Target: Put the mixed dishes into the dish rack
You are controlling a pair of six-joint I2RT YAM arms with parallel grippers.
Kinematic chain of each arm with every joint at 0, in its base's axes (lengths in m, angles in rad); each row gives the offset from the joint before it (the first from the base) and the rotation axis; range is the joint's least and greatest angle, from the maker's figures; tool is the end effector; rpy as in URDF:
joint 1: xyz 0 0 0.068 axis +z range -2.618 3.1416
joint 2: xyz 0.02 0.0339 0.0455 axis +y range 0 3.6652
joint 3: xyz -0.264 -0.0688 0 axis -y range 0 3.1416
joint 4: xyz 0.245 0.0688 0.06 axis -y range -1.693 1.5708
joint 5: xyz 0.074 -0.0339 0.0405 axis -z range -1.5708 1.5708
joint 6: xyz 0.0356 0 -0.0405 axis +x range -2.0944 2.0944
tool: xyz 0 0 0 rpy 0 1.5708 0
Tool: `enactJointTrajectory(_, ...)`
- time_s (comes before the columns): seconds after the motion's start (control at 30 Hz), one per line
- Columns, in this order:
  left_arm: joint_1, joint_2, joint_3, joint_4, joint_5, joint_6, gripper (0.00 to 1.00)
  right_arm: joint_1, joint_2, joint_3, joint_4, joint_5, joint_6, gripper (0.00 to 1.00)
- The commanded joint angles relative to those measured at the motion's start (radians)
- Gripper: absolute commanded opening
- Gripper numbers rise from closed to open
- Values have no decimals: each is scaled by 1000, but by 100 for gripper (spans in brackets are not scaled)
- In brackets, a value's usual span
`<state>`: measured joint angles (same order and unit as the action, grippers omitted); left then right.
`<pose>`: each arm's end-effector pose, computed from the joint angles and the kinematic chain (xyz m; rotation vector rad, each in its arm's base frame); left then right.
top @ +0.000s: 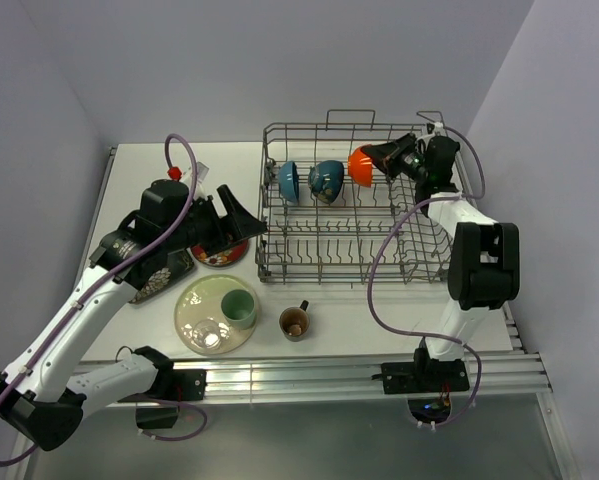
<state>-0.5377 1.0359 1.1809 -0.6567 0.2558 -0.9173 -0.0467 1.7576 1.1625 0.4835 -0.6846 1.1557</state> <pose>0.1790 -0.1172 0.3823 -0.2606 2.2626 -1.1021 0.4071 0.0035 0.2739 0.5375 1.7833 1.3731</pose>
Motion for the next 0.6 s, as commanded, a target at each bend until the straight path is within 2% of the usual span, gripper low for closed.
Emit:
enactJointTrajectory(0.0,4,-23,13,0,7,32,87,-7,12,-7,147,34,32,0)
enactJointTrajectory(0.33,10,-27,20,-35,-4,28,88,-30,31,-89,173,63,49,0)
enactJointTrajectory(0.43,10,-25,16,-47,-9,20,88,-38,28,-92,126,60,16,0)
enactJointTrajectory(0.57,13,-33,8,-51,-4,14,89,-54,36,-99,76,53,-24,5)
